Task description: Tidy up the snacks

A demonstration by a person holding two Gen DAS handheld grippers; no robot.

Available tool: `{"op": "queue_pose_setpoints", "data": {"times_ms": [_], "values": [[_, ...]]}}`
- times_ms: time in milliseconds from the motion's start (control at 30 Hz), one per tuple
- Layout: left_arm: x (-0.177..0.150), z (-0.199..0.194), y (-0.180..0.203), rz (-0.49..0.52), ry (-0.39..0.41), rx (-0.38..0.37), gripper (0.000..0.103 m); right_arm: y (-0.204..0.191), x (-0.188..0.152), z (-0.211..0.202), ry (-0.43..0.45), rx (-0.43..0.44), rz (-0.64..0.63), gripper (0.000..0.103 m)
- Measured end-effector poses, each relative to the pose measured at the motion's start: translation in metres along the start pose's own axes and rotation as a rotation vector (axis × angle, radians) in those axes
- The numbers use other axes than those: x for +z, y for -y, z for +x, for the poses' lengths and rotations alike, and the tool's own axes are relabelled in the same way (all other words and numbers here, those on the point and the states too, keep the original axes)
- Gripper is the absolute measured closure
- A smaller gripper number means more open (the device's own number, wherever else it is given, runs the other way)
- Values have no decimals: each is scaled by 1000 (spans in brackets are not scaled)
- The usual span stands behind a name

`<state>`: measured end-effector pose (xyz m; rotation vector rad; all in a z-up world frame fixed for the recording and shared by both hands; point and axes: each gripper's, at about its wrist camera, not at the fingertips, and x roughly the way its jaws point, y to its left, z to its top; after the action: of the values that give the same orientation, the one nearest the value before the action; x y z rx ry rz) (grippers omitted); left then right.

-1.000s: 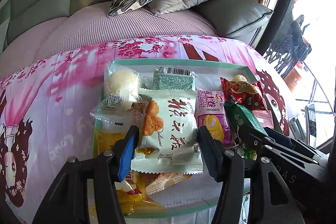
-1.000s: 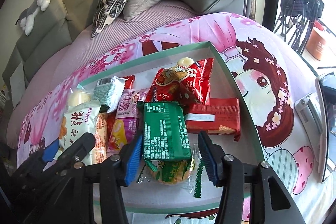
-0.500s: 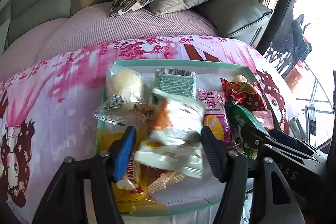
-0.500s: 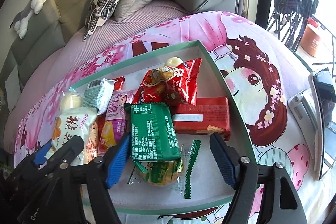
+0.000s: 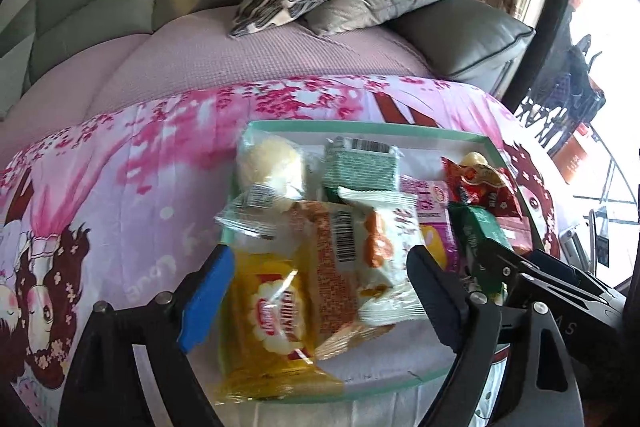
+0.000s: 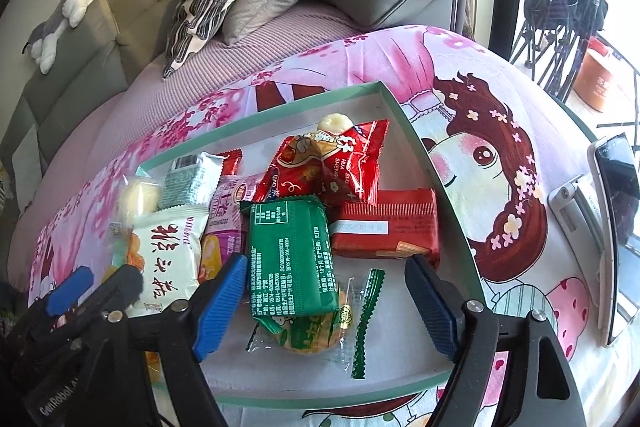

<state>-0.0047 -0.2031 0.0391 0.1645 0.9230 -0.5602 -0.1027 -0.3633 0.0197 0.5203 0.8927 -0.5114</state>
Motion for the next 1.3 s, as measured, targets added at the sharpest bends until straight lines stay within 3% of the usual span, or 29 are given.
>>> {"op": "queue_pose_setpoints", "data": {"times_ms": [133,400,633,933,1300], "values": [[1,-5,-12,-38,31,52,3,1,0,0,6,-7,-1,0],[-3,-10,-42,-129,61,168,2,-7,-1,-2,20,8,-44,0],[-10,-18,-46,-104,69,342,3,-19,-6,-10,35,15,-101,0],[-31,-29,-45,-69,65,405,2,-38,-23,-26,59,40,-170,0],[-68,-29,-68,-122,-21,437,3,-55,-51,-41,36,72,-223,0]]}}
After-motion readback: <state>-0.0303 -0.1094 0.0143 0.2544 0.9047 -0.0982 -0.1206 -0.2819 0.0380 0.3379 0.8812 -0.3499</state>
